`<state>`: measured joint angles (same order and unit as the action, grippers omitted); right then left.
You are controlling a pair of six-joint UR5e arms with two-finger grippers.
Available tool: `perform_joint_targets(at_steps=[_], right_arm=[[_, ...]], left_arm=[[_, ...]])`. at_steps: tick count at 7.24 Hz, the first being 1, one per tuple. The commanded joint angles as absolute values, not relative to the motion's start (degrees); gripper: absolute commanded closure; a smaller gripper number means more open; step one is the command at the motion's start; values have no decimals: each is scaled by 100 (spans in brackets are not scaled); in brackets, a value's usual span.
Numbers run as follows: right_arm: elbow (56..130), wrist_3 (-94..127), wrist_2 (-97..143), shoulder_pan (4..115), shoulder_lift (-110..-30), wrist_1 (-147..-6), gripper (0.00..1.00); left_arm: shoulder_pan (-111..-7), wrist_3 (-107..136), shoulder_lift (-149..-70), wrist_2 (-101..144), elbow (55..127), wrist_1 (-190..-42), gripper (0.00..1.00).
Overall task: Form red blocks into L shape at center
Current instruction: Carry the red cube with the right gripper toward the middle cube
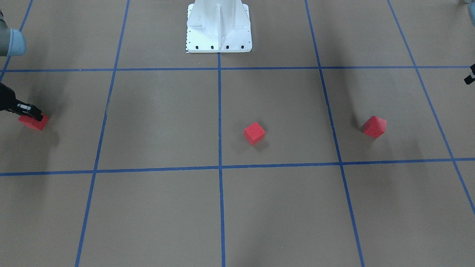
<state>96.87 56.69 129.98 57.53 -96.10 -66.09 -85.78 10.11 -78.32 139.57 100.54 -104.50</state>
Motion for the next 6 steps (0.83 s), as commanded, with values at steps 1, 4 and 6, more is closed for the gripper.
perform_joint_targets(at_steps=[1,4,6], right_arm=[[10176,6331,13025,5757,-9188,-6714,100],[10169,8186,12990,4837,-7651,-6846,100],[10117,8402,12327,4231,-6203,-8332,100]], left_arm=[[-8578,1037,-7831,13966,10081,-10450,0],[-8578,1195,-7831,14089,10072,-10459,0],[-8578,1204,-7831,14089,10029,-10441,0]])
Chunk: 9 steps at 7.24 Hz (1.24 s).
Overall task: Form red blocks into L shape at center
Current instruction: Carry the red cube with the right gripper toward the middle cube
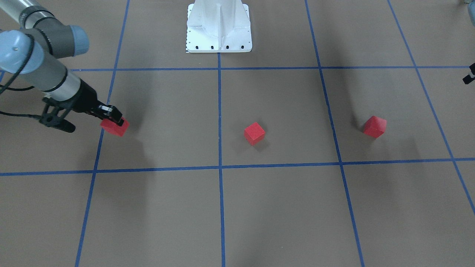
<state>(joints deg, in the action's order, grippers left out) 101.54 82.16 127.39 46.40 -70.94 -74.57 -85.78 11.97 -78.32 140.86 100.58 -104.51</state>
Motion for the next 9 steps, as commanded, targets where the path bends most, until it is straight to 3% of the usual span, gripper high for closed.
perform_joint_targets(at_steps=[1,4,9], right_arm=[[10055,8411,12061,3967,-5857,-8584,100],[8873,8402,11594,3509,-4593,-8604,100],[8404,7965,11250,3147,-4255,-8561,100]], left_arm=[[-8578,1195,-7840,14089,9959,-10424,0],[-8569,1204,-7840,14089,9941,-10424,0],[-8569,1204,-7840,14089,9940,-10415,0]])
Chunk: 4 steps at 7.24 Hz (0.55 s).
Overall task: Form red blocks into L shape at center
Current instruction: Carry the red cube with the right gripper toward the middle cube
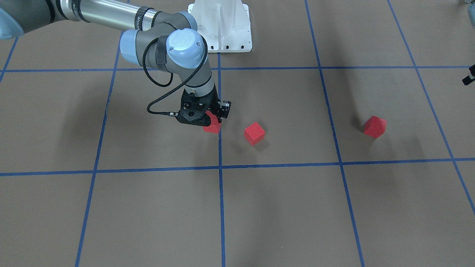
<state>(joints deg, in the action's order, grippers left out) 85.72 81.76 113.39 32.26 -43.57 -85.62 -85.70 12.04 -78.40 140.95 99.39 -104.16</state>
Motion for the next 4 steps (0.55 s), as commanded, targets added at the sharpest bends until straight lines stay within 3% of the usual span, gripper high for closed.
perform_joint_targets(at_steps=[1,4], right_arm=[[8359,7763,11241,3112,-4210,-8561,100],[8280,7498,11145,2954,-4210,-8561,100]], left_arm=[[-8569,1204,-7840,14098,9940,-10424,0],[-8569,1204,-7840,14202,9940,-10424,0]])
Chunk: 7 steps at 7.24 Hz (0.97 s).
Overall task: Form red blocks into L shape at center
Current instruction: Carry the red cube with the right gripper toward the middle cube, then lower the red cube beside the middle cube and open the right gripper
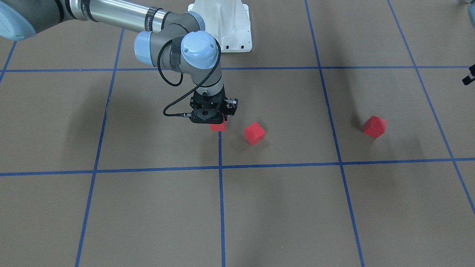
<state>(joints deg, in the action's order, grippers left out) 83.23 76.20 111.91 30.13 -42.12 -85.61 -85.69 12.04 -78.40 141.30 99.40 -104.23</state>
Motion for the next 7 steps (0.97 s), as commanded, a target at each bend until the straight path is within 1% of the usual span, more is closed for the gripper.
perform_joint_targets(at_steps=[1,4,5,6,7], right_arm=[[8262,7488,11127,2927,-4219,-8561,100],[8227,7479,11030,2857,-4210,-8569,100],[8183,7479,11030,2848,-4193,-8569,95],[8157,7479,11030,2848,-4175,-8569,62],[8156,7488,11030,2848,-4166,-8569,45]], left_arm=[[-8569,1204,-7840,14203,9940,-10424,0],[-8569,1204,-7840,14203,9940,-10433,0],[-8569,1204,-7840,14203,9940,-10433,0],[-8569,1213,-7840,14203,9940,-10433,0],[-8569,1213,-7840,14203,9940,-10433,0]])
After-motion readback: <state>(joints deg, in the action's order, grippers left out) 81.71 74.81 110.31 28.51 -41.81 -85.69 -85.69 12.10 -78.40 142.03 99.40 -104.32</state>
